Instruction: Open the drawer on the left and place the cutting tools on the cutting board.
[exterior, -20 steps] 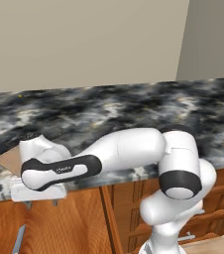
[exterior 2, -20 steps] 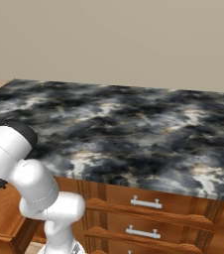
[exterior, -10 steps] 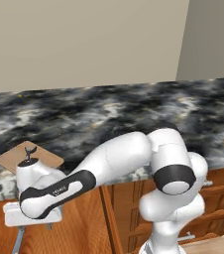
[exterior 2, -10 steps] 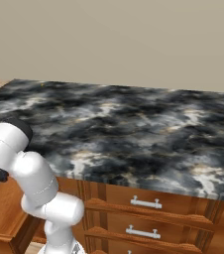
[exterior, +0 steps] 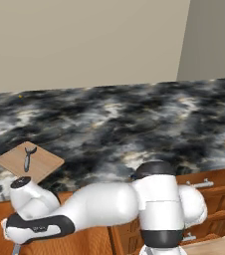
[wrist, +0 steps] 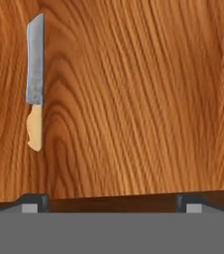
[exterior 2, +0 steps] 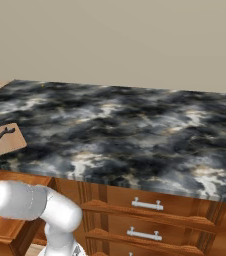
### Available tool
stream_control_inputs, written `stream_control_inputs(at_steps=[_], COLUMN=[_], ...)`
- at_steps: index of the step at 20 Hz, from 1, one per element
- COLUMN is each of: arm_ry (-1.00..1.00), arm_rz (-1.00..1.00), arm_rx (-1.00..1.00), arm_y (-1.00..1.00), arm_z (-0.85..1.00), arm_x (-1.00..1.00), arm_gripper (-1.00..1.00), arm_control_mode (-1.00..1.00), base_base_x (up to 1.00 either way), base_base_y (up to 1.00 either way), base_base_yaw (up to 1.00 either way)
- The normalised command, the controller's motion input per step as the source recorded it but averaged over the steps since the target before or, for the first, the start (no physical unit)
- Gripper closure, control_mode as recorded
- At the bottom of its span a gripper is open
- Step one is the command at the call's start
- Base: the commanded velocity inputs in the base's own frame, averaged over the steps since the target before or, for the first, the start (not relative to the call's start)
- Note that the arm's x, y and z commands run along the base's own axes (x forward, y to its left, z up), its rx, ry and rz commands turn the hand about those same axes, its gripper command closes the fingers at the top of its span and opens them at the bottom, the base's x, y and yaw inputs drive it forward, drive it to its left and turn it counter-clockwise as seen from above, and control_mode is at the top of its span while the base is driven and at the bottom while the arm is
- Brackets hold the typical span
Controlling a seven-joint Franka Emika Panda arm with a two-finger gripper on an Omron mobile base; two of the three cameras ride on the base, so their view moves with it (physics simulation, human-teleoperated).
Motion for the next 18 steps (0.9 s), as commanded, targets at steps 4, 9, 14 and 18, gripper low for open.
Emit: stream_control_inputs(at_steps=[4, 9, 14, 18], arm_ry=[-0.01, 0.00, 0.00, 0.00], arm_rz=[0.00, 0.00, 0.00, 0.00], arm_rx=[-0.01, 0.00, 0.00, 0.00], arm_y=[0.22, 0.21, 0.08, 0.11], arm_z=[-0.33, -0.34, -0.33, -0.40], arm_x=[0.00, 0.00, 0.00, 0.00], arm_gripper=[-1.00, -1.00, -1.00, -1.00], arm_control_mode=[-1.00, -1.00, -1.00, -1.00], base_base_x=[0.00, 0.00, 0.00, 0.00], base_base_y=[0.00, 0.00, 0.00, 0.00], base_base_yaw=[0.00, 0.00, 0.00, 0.00])
